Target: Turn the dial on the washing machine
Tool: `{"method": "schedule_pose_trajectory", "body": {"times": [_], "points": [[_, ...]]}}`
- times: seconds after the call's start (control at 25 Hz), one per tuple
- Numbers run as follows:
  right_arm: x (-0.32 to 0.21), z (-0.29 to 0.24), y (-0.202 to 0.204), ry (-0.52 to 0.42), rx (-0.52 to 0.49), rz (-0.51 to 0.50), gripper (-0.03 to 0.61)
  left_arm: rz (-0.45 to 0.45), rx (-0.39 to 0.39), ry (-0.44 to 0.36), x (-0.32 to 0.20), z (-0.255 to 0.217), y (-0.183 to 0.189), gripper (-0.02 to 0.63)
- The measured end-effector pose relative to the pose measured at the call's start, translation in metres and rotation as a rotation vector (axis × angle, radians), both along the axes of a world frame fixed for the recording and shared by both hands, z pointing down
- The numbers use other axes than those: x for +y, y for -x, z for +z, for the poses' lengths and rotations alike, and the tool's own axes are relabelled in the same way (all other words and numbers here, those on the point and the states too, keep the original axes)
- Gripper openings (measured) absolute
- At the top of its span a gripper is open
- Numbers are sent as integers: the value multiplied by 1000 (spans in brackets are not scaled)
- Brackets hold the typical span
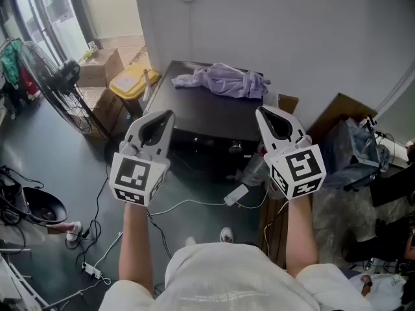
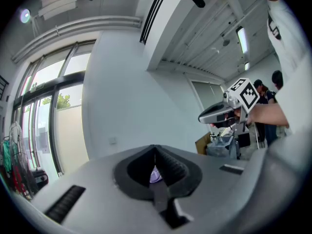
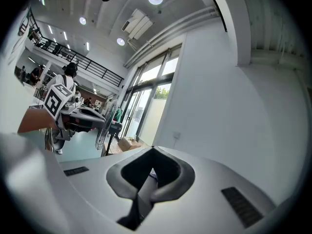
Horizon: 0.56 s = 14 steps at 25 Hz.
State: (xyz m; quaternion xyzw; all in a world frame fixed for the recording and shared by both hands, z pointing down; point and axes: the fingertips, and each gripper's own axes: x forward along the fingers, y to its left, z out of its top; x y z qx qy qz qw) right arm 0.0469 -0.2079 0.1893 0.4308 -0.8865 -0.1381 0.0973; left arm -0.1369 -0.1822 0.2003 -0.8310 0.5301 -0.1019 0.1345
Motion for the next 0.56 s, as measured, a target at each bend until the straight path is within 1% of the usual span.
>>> {"method": "schedule_pose_trajectory", "body": {"times": [0.56], "points": [[-5,5,-2,17,-19,-9,14,1,0,28,-1,9,0,15]]}}
